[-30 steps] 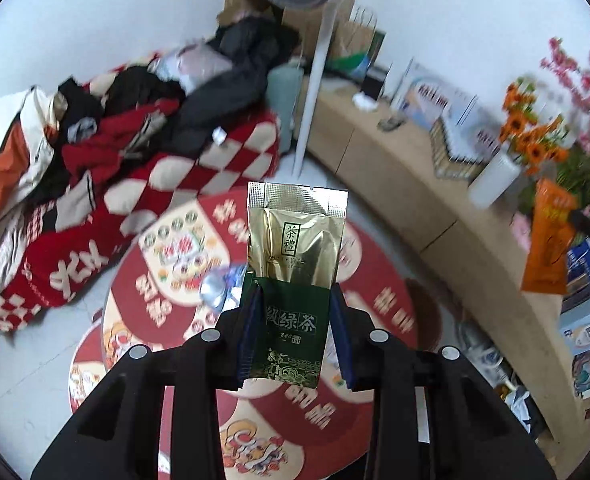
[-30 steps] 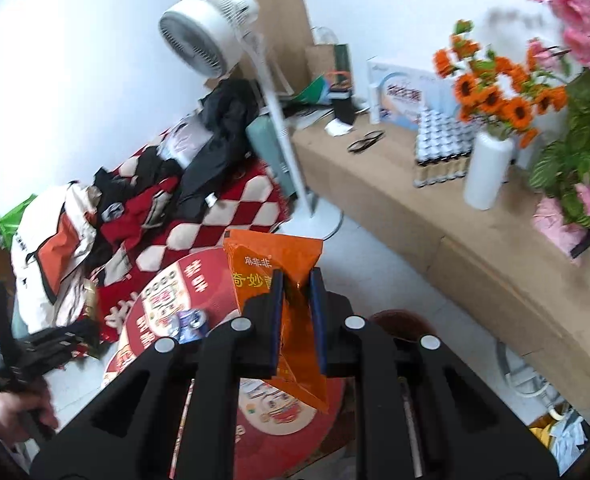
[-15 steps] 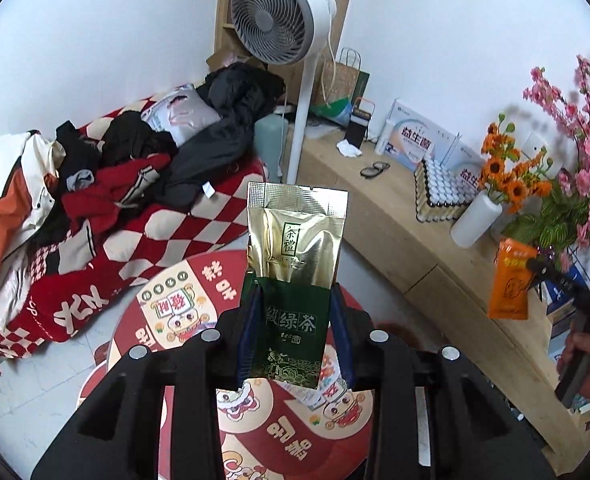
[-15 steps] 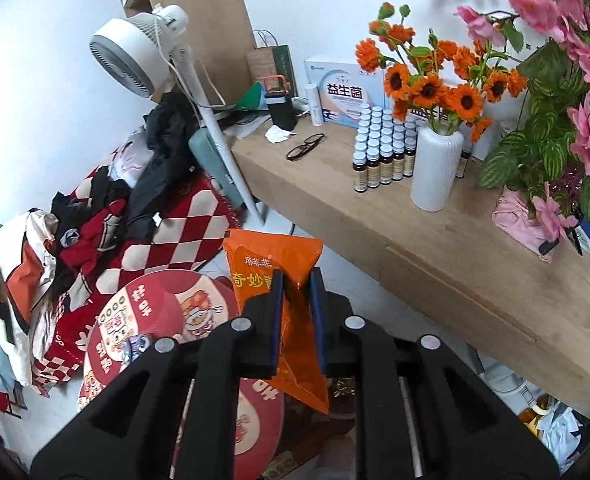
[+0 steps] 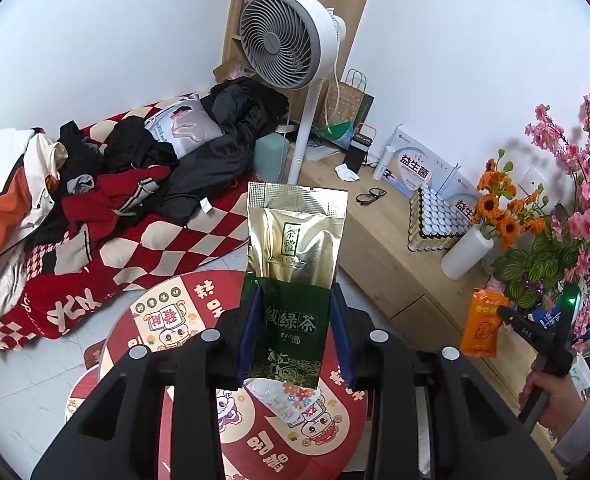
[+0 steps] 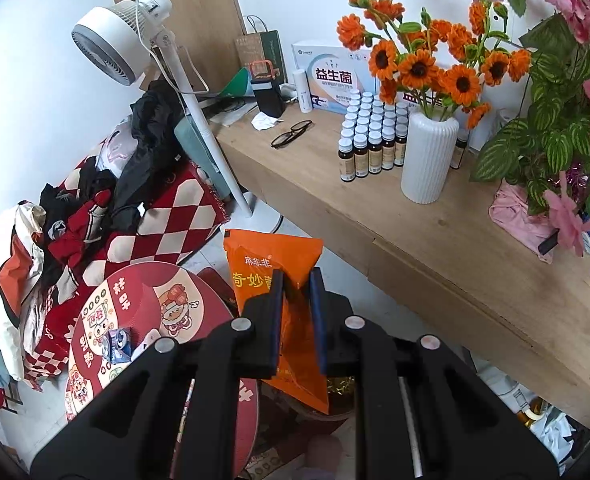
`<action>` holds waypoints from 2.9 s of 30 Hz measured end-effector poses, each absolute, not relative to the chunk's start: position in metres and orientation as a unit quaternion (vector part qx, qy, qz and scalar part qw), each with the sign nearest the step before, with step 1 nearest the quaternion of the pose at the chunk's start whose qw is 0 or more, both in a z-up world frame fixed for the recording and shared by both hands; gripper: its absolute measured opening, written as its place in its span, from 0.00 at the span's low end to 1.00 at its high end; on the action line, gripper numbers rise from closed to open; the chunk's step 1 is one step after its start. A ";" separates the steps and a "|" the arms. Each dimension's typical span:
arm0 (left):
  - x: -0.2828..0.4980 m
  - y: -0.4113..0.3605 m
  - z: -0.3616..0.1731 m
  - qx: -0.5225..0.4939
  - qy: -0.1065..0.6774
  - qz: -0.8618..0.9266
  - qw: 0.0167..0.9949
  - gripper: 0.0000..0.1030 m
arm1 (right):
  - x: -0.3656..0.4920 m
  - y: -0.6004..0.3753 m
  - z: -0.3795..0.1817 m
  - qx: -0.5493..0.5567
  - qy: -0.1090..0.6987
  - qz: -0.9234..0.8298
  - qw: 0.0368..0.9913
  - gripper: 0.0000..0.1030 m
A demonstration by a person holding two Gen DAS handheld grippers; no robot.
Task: Collect trash
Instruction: 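Carry both packets toward the bin and open the right tool over it, then lower the green tea packet over the bin and open the left tool, then bring both tools back over the red table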
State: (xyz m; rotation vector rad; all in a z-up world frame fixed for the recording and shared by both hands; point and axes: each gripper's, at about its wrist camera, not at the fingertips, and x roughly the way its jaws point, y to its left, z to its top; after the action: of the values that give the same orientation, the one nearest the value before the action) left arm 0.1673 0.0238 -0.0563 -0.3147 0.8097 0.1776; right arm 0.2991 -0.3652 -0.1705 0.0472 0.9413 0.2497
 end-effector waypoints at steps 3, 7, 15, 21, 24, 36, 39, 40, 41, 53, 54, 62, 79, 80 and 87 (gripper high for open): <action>0.170 0.020 -0.056 -0.153 0.393 0.082 0.903 0.32 | 0.301 -0.366 -0.175 0.017 0.457 0.118 0.881 0.16; 0.172 0.015 -0.058 -0.153 0.395 0.073 0.903 0.32 | 0.304 -0.366 -0.180 0.012 0.462 0.115 0.879 0.16; 0.174 0.003 -0.060 -0.142 0.401 0.061 0.903 0.32 | 0.309 -0.366 -0.187 0.007 0.475 0.114 0.873 0.17; 0.176 -0.003 -0.061 -0.137 0.403 0.050 0.903 0.32 | 0.309 -0.366 -0.190 0.008 0.483 0.114 0.868 0.19; 0.177 -0.008 -0.062 -0.133 0.404 0.043 0.904 0.32 | 0.306 -0.367 -0.189 0.007 0.482 0.114 0.869 0.21; 0.186 -0.033 -0.061 -0.117 0.404 -0.002 0.907 0.32 | 0.285 -0.379 -0.167 0.004 0.453 0.113 0.884 0.30; 0.193 -0.044 -0.060 -0.110 0.406 -0.023 0.907 0.32 | 0.280 -0.384 -0.156 0.000 0.439 0.114 0.891 0.40; 0.195 -0.048 -0.061 -0.107 0.406 -0.030 0.907 0.32 | 0.276 -0.387 -0.152 0.002 0.433 0.114 0.894 0.43; 0.199 -0.054 -0.061 -0.104 0.408 -0.041 0.906 0.32 | 0.273 -0.389 -0.147 0.004 0.427 0.113 0.897 0.54; 0.242 -0.147 -0.083 -0.052 0.439 -0.164 0.882 0.32 | 0.233 -0.433 -0.113 0.036 0.398 0.098 0.911 0.94; 0.244 -0.154 -0.085 -0.050 0.441 -0.170 0.880 0.32 | 0.231 -0.437 -0.112 0.038 0.399 0.095 0.911 0.94; 0.271 -0.208 -0.117 -0.036 0.473 -0.222 0.852 0.33 | 0.212 -0.477 -0.112 0.054 0.406 0.052 0.911 0.94; 0.296 -0.232 -0.127 -0.027 0.469 -0.236 0.851 0.72 | 0.210 -0.481 -0.116 0.050 0.415 0.040 0.907 0.94; 0.295 -0.223 -0.126 -0.032 0.467 -0.224 0.855 0.75 | 0.212 -0.478 -0.116 0.049 0.416 0.042 0.907 0.94; 0.284 -0.147 -0.116 -0.068 0.450 -0.123 0.882 0.88 | 0.224 -0.442 -0.112 0.033 0.415 0.074 0.906 0.94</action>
State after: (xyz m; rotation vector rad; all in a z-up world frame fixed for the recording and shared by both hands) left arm 0.2845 -0.1469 -0.1160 -0.1425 0.9383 -0.2565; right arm 0.2242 -0.4422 -0.1125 0.0683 0.8577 0.1522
